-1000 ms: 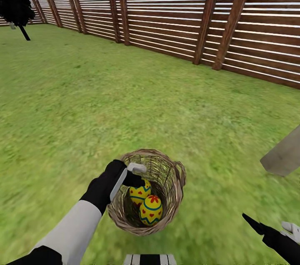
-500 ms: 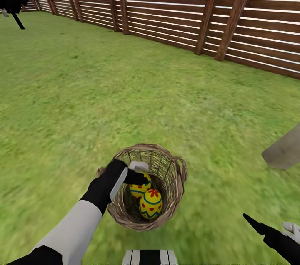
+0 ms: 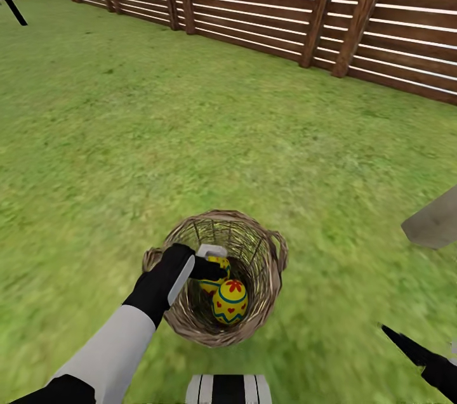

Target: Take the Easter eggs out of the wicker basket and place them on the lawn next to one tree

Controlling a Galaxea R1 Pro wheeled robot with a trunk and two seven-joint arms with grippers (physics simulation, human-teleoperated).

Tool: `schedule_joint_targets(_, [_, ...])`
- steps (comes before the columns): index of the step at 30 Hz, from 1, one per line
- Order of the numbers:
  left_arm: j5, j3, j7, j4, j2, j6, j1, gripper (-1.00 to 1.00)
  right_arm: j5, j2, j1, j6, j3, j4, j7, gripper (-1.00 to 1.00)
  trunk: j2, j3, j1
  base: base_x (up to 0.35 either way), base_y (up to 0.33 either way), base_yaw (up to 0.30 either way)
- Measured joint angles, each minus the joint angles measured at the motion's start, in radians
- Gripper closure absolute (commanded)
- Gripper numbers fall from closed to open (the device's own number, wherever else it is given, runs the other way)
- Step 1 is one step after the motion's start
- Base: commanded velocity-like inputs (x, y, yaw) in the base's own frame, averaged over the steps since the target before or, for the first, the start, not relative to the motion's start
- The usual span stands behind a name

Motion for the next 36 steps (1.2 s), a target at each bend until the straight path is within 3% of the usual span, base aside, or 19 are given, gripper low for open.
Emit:
schedule_joint_targets(1, [0.0,-0.001,0.0,-0.002,0.0,0.0,0.0,-1.0,0.001,-0.001,0.0,0.02,-0.028,0.0,0.067,-1.0,0.0,-0.004,0.0,0.0,0.0,0.0])
schedule_joint_targets(5, [0.0,-0.002,0.0,-0.007,-0.001,0.0,0.0,-1.0,0.002,-0.014,0.002,0.06,-0.09,0.0,0.225,-1.0,-0.001,-0.019,0.002,0.0,0.0,0.0])
schedule_joint_targets(8, [0.001,-0.002,0.0,-0.01,-0.001,-0.001,0.0,-1.0,0.002,-0.025,0.004,0.072,-0.12,0.0,0.282,-1.0,-0.002,-0.031,0.004,0.0,0.0,0.0])
schedule_joint_targets(13, [0.002,-0.002,-0.004,-0.012,-0.001,-0.003,0.001,-1.0,0.002,-0.03,0.005,0.076,-0.132,0.0,0.304,-1.0,-0.003,-0.05,0.006,0.0,0.0,0.0])
schedule_joint_targets(21, [0.001,-0.003,-0.075,-0.013,0.0,-0.036,0.001,-1.0,0.003,-0.031,0.005,0.077,-0.136,0.0,0.311,-1.0,-0.005,-0.081,0.009,0.0,0.0,0.0])
schedule_joint_targets(36, [0.0,-0.004,-0.086,-0.018,-0.001,-0.054,0.001,-1.0,0.004,-0.03,0.006,0.078,-0.136,0.0,0.312,-1.0,-0.008,-0.139,0.016,0.0,0.0,0.0])
